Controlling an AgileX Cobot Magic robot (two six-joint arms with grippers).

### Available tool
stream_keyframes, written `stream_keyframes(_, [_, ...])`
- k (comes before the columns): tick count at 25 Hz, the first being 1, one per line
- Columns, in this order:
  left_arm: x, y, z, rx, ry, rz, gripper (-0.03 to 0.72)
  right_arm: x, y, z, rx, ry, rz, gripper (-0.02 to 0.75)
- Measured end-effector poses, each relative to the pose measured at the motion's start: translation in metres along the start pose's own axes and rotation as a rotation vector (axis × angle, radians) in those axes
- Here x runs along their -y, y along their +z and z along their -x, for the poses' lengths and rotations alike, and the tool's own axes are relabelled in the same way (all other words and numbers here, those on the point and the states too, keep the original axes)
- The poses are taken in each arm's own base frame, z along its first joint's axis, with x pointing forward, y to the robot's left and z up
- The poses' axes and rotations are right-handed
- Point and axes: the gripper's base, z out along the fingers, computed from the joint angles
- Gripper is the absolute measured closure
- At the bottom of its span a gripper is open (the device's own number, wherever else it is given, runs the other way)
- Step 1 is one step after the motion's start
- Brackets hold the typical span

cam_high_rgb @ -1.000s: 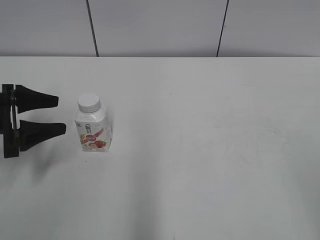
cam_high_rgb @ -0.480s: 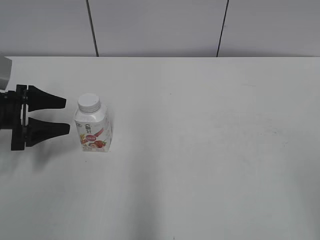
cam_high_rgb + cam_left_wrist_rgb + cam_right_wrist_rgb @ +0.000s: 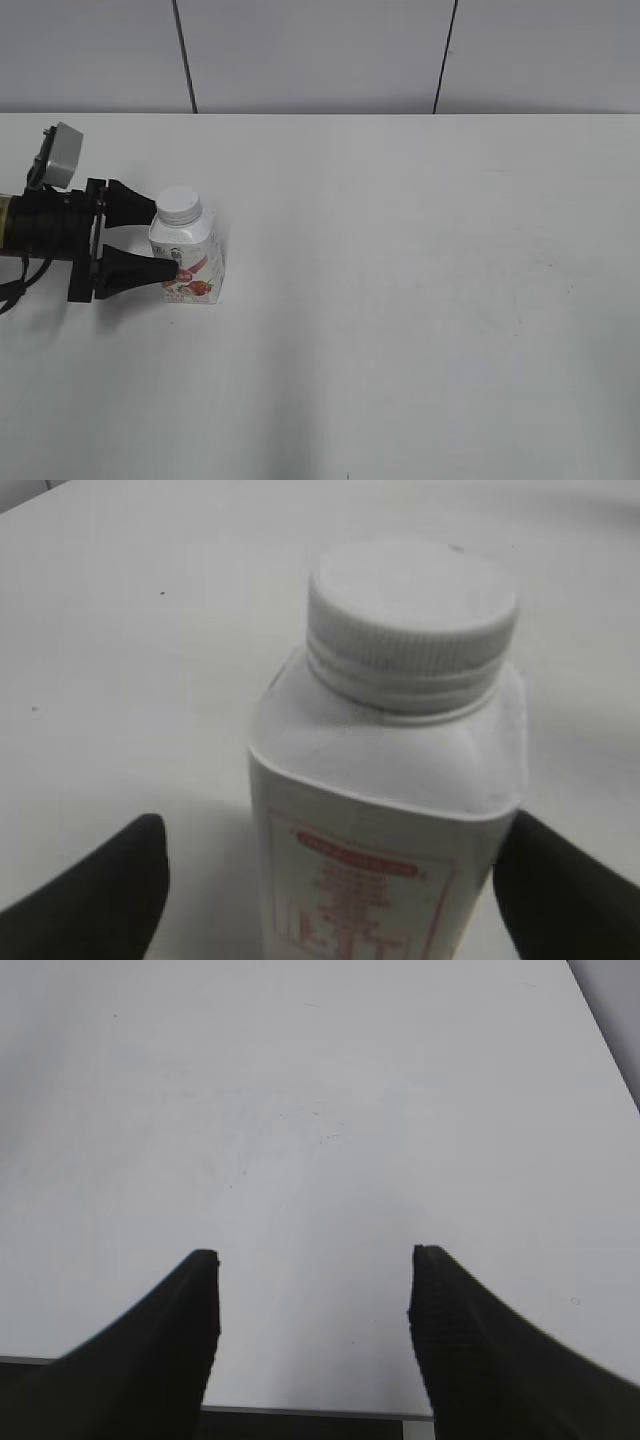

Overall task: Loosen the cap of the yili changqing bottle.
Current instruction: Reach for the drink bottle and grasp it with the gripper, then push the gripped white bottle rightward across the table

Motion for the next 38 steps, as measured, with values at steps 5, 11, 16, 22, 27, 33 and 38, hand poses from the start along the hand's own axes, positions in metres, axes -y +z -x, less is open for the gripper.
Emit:
stream_keyframes(5, [-0.004, 0.016, -0.006, -0.009, -0.002, -0.051, 0.093, 0.000, 0.000, 0.000, 0.000, 0.000, 0.000, 0.258])
stream_keyframes(11, [-0.004, 0.023, -0.010, -0.012, -0.006, -0.071, 0.103, 0.000, 0.000, 0.000, 0.000, 0.000, 0.000, 0.258])
stream_keyframes(16, [-0.004, 0.025, -0.011, -0.013, -0.006, -0.082, 0.186, 0.000, 0.000, 0.000, 0.000, 0.000, 0.000, 0.258])
stream_keyframes(22, [-0.002, 0.033, -0.007, -0.017, 0.005, -0.098, 0.292, 0.000, 0.000, 0.000, 0.000, 0.000, 0.000, 0.258])
stream_keyframes(27, [0.007, 0.059, 0.003, -0.020, 0.032, -0.151, 0.315, 0.000, 0.000, 0.000, 0.000, 0.000, 0.000, 0.258])
stream_keyframes(33, [0.021, 0.103, 0.030, 0.008, 0.088, -0.206, 0.316, 0.000, 0.000, 0.000, 0.000, 0.000, 0.000, 0.258])
stream_keyframes(38, [0.029, 0.132, 0.055, 0.064, 0.119, -0.217, 0.322, 0.000, 0.000, 0.000, 0.000, 0.000, 0.000, 0.258])
